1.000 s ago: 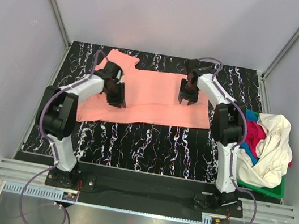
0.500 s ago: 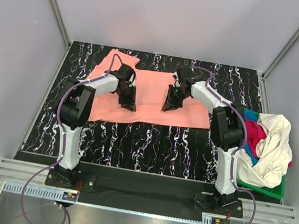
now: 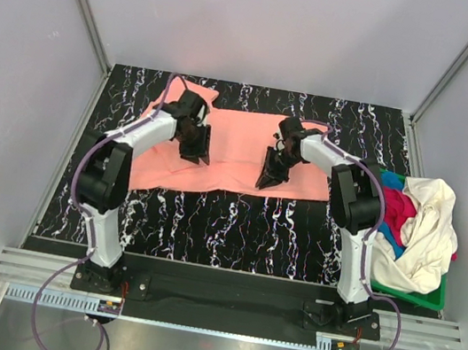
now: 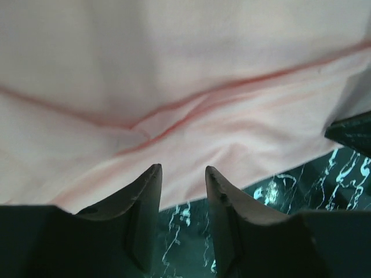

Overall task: Fold and stack the t-shirts
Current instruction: Fold the tshirt

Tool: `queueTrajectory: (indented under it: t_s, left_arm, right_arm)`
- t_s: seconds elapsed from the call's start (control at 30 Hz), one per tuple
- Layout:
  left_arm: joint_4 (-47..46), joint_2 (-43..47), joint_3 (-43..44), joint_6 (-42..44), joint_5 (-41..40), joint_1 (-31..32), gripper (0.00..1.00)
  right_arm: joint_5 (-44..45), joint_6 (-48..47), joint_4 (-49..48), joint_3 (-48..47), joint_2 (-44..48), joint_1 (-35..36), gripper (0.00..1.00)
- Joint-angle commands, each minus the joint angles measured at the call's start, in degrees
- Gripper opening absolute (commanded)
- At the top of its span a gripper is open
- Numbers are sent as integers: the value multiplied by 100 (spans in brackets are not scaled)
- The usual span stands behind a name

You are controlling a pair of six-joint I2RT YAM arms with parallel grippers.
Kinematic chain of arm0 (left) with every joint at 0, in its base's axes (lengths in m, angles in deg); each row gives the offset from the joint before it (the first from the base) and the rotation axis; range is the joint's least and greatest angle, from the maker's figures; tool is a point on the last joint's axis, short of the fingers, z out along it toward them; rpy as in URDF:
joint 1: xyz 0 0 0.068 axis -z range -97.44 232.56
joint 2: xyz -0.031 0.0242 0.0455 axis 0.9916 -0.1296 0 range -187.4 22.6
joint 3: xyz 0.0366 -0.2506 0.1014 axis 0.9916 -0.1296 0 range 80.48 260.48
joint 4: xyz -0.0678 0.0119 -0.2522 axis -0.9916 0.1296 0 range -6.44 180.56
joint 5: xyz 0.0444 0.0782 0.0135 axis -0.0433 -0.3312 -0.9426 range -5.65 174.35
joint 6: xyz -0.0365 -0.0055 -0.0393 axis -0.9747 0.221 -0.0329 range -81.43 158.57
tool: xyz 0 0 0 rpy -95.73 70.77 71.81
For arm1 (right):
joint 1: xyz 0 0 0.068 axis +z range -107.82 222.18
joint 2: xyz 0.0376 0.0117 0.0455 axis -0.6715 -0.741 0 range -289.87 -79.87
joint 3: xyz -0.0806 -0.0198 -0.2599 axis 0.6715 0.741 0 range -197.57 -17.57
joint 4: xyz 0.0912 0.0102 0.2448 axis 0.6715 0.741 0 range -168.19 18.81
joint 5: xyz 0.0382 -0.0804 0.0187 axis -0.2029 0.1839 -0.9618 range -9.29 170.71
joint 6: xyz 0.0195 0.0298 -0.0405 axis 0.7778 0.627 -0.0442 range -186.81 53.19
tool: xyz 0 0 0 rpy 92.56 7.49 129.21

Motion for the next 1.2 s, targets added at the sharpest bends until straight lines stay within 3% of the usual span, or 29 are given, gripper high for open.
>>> queueTrajectory:
  t_s: [0.0,0.13,0.33,0.67,1.17]
  left_arm:
    - [219,707,-113,331,-530,-265,41]
    - [245,734,-377,393,-819,-600,34]
    - [456,803,-579,551,-1637,-679,36]
    - [281,734,-931,428,-1550,-679,38]
    - [131,399,-791,358,-1427,-679,30]
  right_arm:
    - [191,-242,100,149,156,-2,24]
    - [226,-356,127,237,217,-10,27]
    - [191,-409,127,351,235,-10,27]
    - [103,-462,135,290,200,-2,28]
    - [-2,-409,118,255,103,-2,28]
